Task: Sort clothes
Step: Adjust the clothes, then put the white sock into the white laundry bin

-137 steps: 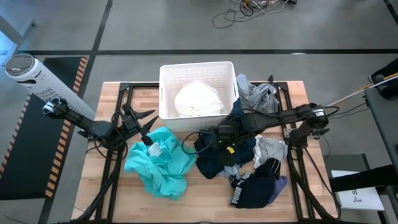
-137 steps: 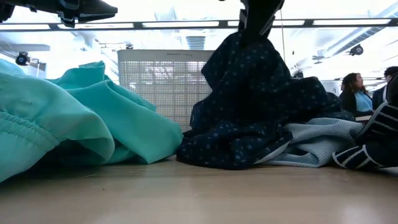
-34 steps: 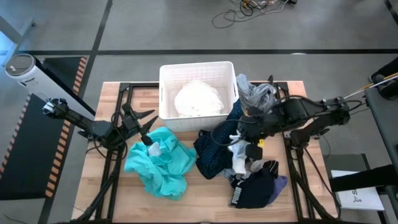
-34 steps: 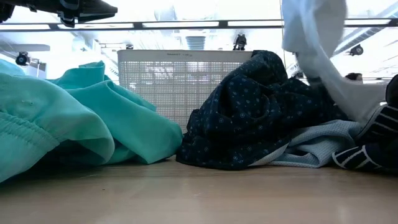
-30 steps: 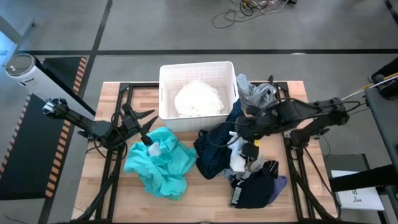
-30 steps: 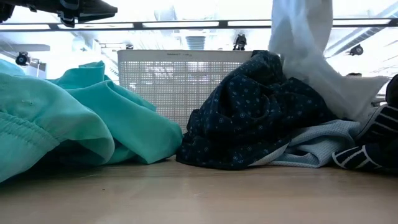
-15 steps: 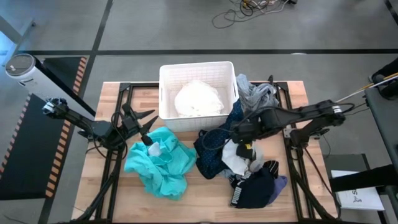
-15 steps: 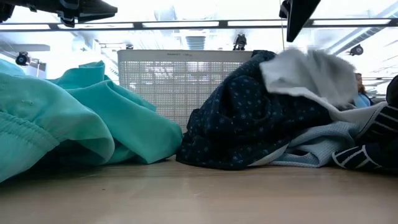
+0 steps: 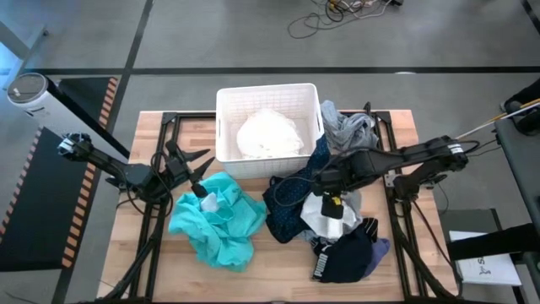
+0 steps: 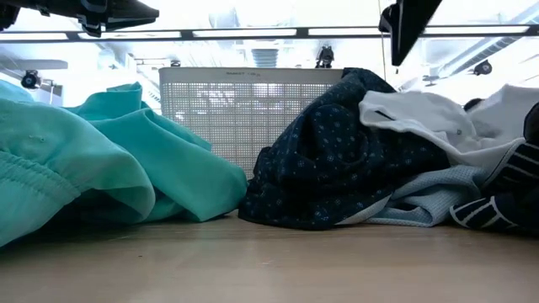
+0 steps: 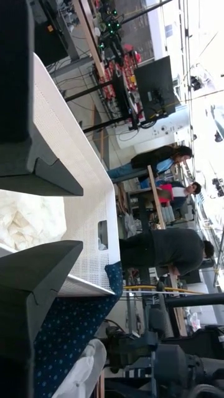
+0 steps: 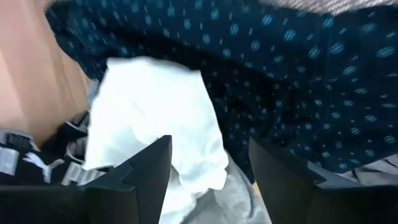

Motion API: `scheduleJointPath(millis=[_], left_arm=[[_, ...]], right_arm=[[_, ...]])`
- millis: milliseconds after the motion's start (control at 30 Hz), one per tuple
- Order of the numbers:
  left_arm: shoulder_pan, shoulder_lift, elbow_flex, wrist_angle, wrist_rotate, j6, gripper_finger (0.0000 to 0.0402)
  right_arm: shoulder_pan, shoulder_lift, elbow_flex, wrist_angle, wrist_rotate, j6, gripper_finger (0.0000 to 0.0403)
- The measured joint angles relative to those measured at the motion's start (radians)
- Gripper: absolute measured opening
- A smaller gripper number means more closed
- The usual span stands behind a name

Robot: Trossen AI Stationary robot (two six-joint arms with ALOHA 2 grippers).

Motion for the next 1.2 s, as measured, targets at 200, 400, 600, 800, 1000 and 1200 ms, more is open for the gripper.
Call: scheduleJointPath(millis=[200, 400, 600, 800, 1000, 1200], left_arm=[[0.000, 0.000, 0.000, 0.000, 0.000, 0.000, 0.0114], [0.000, 0.000, 0.000, 0.000, 0.000, 0.000, 0.0114], [0.000, 0.000, 0.000, 0.000, 0.000, 0.000, 0.0114], [0.000, 0.000, 0.000, 0.000, 0.000, 0.003, 0.0114], [0.000, 0.000, 0.000, 0.000, 0.000, 0.003, 0.0114], [0.000, 0.000, 0.000, 0.000, 0.000, 0.004, 0.0114]], right_arm=[[-0.032, 0.001, -0.090, 0.084, -0.074, -0.023, 0.0221], [-0.076, 0.001, -0.172, 0.162, -0.074, -0.058, 0.0232], [-0.096, 0.001, -0.195, 0.185, -0.100, -0.114, 0.0213], [-0.095, 0.001, -0.172, 0.197, -0.150, -0.129, 0.0084], [-0.087, 0.001, -0.138, 0.203, -0.179, -0.136, 0.0013], [-0.053, 0.001, -0.020, 0.201, -0.179, -0.143, 0.0002]])
